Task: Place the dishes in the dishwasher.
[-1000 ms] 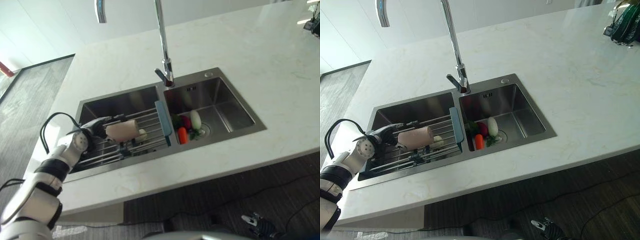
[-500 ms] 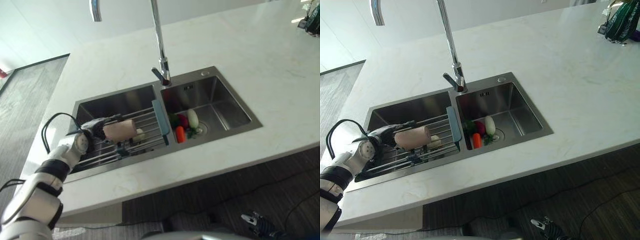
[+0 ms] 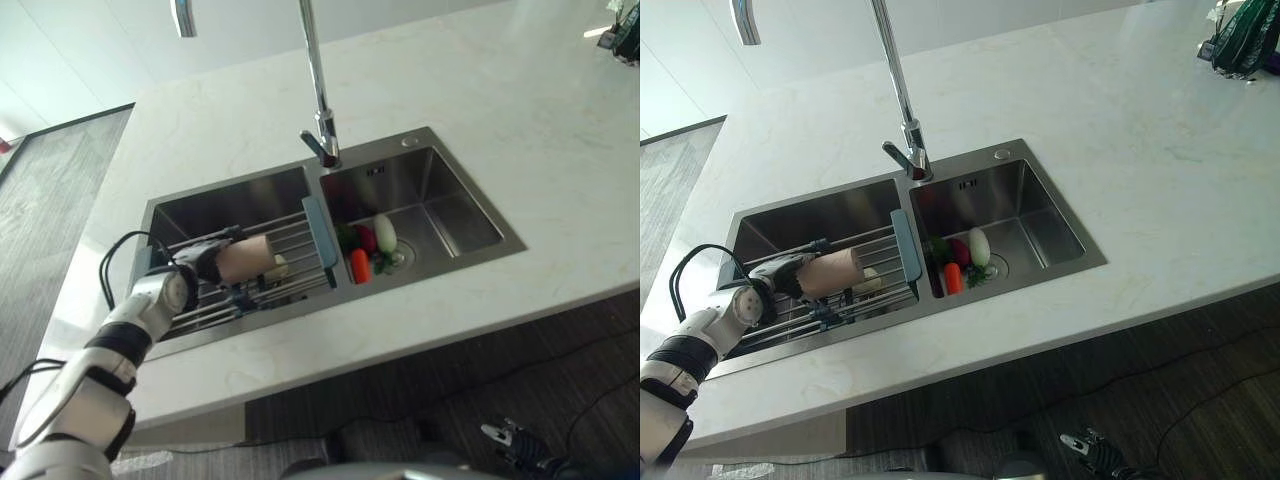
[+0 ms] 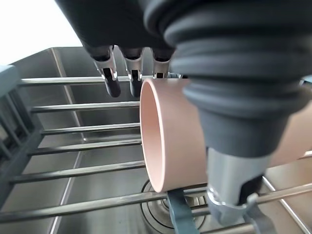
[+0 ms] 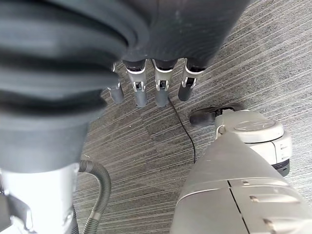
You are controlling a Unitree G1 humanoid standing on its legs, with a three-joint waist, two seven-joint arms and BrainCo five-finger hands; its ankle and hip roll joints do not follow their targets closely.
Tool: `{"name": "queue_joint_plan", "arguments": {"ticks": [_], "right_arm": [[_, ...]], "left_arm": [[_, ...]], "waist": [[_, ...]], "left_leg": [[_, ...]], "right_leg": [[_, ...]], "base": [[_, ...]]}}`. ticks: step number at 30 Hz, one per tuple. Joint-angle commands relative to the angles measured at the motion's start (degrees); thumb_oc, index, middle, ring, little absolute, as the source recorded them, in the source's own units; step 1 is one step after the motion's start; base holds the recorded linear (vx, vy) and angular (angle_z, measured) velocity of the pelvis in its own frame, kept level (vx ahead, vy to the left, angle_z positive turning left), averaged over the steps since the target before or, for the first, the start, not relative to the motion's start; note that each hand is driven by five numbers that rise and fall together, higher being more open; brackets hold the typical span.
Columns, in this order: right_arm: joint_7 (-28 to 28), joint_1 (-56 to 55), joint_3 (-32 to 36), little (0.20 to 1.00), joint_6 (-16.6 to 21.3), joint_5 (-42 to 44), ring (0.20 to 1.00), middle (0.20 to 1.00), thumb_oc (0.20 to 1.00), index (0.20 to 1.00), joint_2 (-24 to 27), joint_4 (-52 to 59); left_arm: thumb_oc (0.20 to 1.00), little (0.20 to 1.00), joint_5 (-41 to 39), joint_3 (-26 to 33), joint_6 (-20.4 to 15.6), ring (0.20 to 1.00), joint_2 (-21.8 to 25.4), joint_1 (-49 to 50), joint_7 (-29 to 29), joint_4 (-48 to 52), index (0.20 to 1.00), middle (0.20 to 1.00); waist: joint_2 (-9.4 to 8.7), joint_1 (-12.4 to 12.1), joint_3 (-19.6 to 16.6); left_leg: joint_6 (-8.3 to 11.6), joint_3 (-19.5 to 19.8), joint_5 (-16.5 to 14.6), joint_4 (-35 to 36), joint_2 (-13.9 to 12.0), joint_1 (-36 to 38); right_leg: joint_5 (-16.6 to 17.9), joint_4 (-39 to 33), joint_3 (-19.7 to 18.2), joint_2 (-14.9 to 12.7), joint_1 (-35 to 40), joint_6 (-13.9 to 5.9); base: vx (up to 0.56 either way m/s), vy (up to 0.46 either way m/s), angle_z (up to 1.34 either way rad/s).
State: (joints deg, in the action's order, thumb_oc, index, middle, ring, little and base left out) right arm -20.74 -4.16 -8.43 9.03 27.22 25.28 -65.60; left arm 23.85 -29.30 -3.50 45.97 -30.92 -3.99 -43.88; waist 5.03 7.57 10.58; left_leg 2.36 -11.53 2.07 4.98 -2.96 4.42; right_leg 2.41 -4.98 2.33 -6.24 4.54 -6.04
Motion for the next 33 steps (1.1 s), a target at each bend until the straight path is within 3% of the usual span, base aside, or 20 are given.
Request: {"name": "queue_joint_plan", "arguments": {"ticks": [1, 11, 14, 22, 23, 24, 25, 26, 33], "right_arm": [[-0.1, 2.0, -1.6, 1.0, 0.4, 2.6, 1.0, 1.0, 1.0, 1.0, 2.1, 1.7], [0.2, 1.9, -1.5, 1.0, 0.2, 2.0, 1.0, 1.0, 1.0, 1.0, 2.2, 2.0], [0.2, 2.0, -1.6, 1.0, 0.0, 2.2, 1.0, 1.0, 1.0, 1.0, 2.4, 2.0], [0.9, 3.6, -3.2, 1.0, 0.3, 4.0, 1.0, 1.0, 1.0, 1.0, 2.2, 2.5], [0.9, 3.6, -3.2, 1.0, 0.4, 4.1, 1.0, 1.0, 1.0, 1.0, 2.2, 2.4], [0.9, 3.7, -3.2, 1.0, 0.6, 4.1, 1.0, 1.0, 1.0, 1.0, 2.2, 2.3], [0.8, 3.9, -3.2, 1.0, 0.8, 4.1, 1.0, 1.0, 1.0, 1.0, 2.3, 2.2], [0.7, 3.9, -3.1, 1.0, 1.0, 4.1, 1.0, 1.0, 1.0, 1.0, 2.3, 2.3], [1.2, 4.9, -3.7, 1.0, 0.5, 4.8, 1.0, 1.0, 1.0, 1.0, 1.8, 2.5]], "left_arm": [[1.0, 1.0, 0.9, 1.3, 0.8, 1.0, -0.6, -2.4, 1.1, -4.4, 1.0, 1.0], [1.0, 1.0, -3.6, 2.4, 3.2, 1.0, -2.7, -2.6, 1.6, -7.5, 1.0, 1.0], [1.0, 1.0, -3.2, 2.6, 2.2, 1.0, -3.0, -3.3, 2.2, -9.4, 1.0, 1.0], [1.0, 1.0, -7.3, 2.5, 3.8, 1.0, -2.1, -6.9, 2.7, -13.5, 1.0, 1.0], [0.94, 0.94, -7.6, 2.6, 3.8, 0.94, -2.1, -7.0, 2.6, -13.5, 0.94, 0.94], [0.498, 0.498, -8.1, 2.6, 3.8, 0.498, -1.9, -7.3, 2.6, -13.6, 0.498, 0.498], [0.297, 0.297, -8.6, 2.6, 3.7, 0.297, -1.8, -7.5, 2.8, -13.8, 0.297, 0.297], [0.2, 0.2, -9.0, 2.8, 3.8, 0.2, -1.7, -7.6, 2.9, -13.9, 0.2, 0.2], [0.2, 0.2, -12.4, 3.0, 6.0, 0.2, -2.3, -8.2, 2.9, -16.1, 0.2, 0.2]], "waist": [[-0.76, 1.0, 0.8], [-0.9, 1.5, 0.9], [-1.11, 1.7, 1.1], [-1.88, 2.1, 4.0], [-1.87, 2.2, 4.1], [-1.83, 2.2, 4.2], [-1.81, 2.2, 4.4], [-1.82, 2.2, 4.5], [-1.92, 2.0, 5.2]], "left_leg": [[-0.07, 1.8, 0.7, 0.0, -0.9, 0.6], [0.14, 1.4, 0.9, 0.0, -1.4, 0.9], [0.21, 1.3, 1.1, 0.0, -1.6, 0.8], [0.32, 1.1, 2.0, 0.0, -2.2, -1.5], [0.33, 1.2, 2.1, 0.0, -2.2, -1.5], [0.35, 1.2, 2.1, 0.0, -2.2, -1.7], [0.39, 1.2, 2.2, 0.0, -2.2, -1.8], [0.4, 1.2, 2.3, 0.0, -2.2, -2.0], [0.59, 1.3, 2.8, 0.0, -2.5, -3.0]], "right_leg": [[3.5, 0.6, 0.7, -0.7, -3.0, -3.01], [3.3, 0.7, 0.4, -0.4, -2.8, -2.73], [3.3, 0.8, 0.1, -0.2, -2.9, -2.67], [3.8, 1.3, -0.8, 0.4, -5.8, -2.3], [3.8, 1.4, -0.8, 0.4, -5.9, -2.29], [3.8, 1.4, -0.8, 0.4, -6.0, -2.27], [3.9, 1.4, -0.8, 0.5, -6.2, -2.24], [3.9, 1.5, -0.8, 0.5, -6.3, -2.21], [3.7, 1.8, -0.6, 0.5, -7.3, -1.94]], "base": [[0.0, 0.0, 0.0], [0.0, 0.0, 0.0], [0.01, -0.01, -0.01], [-0.06, -0.031, -0.09], [-0.06, -0.02, -0.05], [0.0, 0.0, 0.0], [0.0, 0.0, 0.0], [-0.03, -0.008, -0.01], [-0.02, -0.011, 0.0]]}}
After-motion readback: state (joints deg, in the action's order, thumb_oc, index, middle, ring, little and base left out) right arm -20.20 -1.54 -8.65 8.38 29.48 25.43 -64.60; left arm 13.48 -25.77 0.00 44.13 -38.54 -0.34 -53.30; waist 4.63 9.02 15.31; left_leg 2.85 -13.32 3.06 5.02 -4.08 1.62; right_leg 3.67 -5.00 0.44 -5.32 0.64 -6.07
